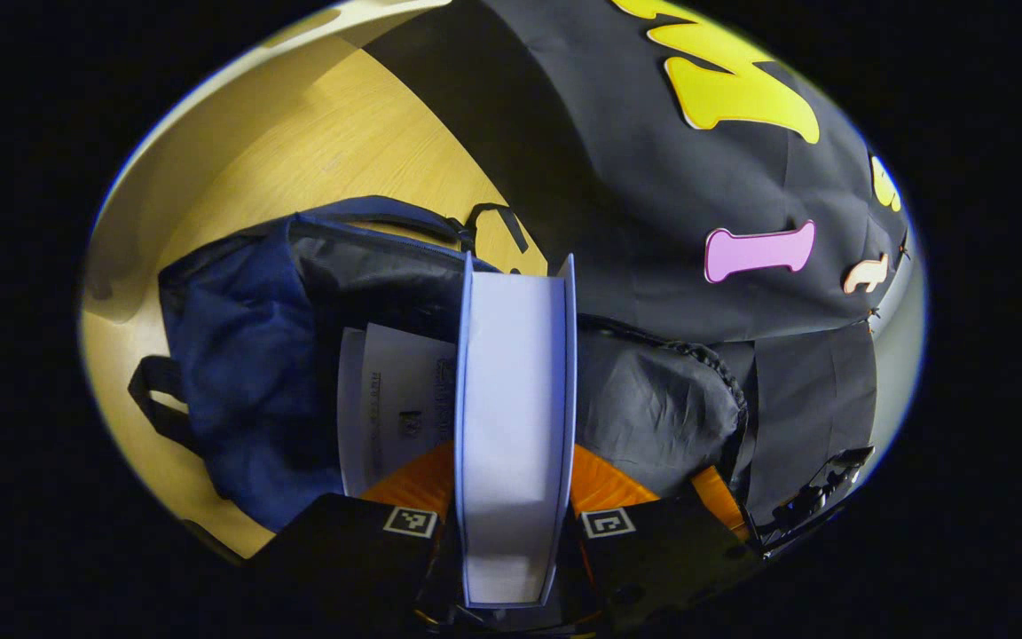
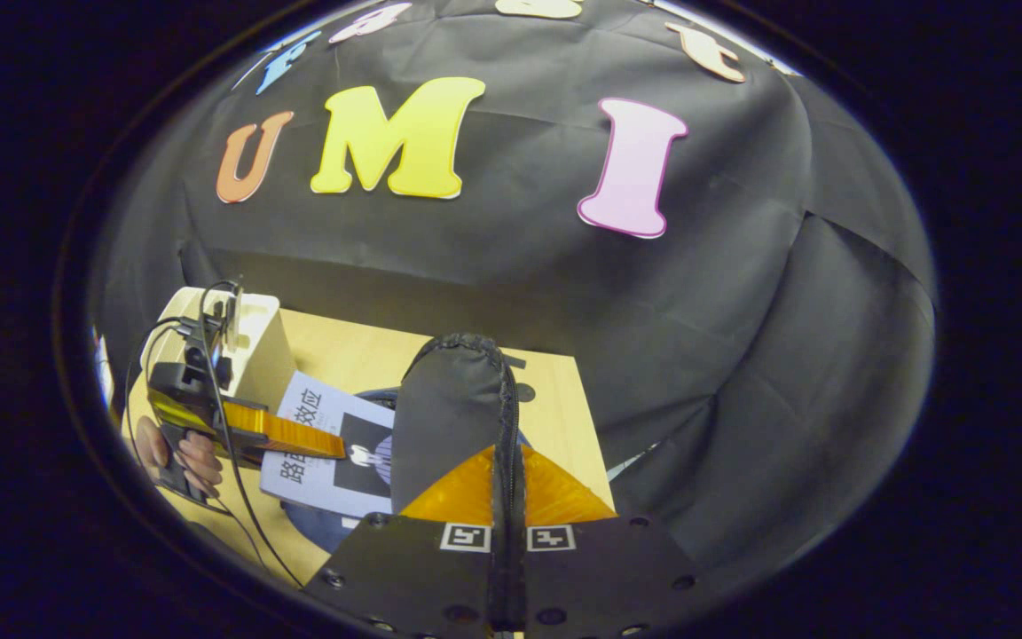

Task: Open the schoolbag, grab two books from the bookshelf and put them into the schoolbag.

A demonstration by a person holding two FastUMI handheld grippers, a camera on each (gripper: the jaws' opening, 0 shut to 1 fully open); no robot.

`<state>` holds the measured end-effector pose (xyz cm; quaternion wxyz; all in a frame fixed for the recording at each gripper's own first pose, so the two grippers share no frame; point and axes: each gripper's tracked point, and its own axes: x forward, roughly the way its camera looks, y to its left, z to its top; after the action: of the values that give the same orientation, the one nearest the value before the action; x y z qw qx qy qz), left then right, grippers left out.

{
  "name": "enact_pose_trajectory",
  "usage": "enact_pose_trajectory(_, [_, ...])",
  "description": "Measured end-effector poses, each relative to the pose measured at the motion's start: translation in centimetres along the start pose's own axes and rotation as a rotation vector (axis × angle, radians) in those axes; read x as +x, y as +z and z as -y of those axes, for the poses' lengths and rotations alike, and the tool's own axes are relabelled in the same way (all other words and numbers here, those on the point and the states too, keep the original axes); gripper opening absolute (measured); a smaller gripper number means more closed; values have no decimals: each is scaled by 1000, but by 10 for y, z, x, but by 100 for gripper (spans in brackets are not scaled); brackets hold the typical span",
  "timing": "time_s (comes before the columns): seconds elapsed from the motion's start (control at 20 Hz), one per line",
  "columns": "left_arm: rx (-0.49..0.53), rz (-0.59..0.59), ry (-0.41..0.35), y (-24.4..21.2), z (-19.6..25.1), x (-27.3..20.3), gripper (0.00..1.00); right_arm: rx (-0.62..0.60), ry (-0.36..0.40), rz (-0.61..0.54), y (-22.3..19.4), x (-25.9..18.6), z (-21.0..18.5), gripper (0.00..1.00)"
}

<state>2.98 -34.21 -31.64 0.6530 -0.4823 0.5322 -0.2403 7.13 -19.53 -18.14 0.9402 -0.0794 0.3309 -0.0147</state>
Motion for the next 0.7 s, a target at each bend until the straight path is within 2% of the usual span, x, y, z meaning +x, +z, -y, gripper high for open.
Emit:
enact_pose_trajectory(0.2, [-31,-22,-52,-3,-2,25,43,-8,-2,-4,2,5,0,0])
enact_pose_trajectory(0.3, [-56,-65,-57,-11,-9,39,47,-2,1,-9,1,9,-1,0])
enact_pose_trajectory(0.35, [-64,-70,-66,-14,-14,47,45,3,2,-18,-1,12,-1,0])
enact_pose_trajectory(0.4, [-75,-72,-80,-14,-16,51,48,10,1,-24,-3,14,-2,0])
enact_pose_trajectory(0.5, [-103,-72,-99,-13,-21,56,47,15,1,-30,-5,17,-4,0])
enact_pose_trajectory(0.65, [-130,-79,-78,-14,-36,62,53,21,9,-41,-8,21,-9,0])
enact_pose_trajectory(0.7, [-141,-86,-76,-13,-37,63,59,23,12,-43,-8,22,-12,0])
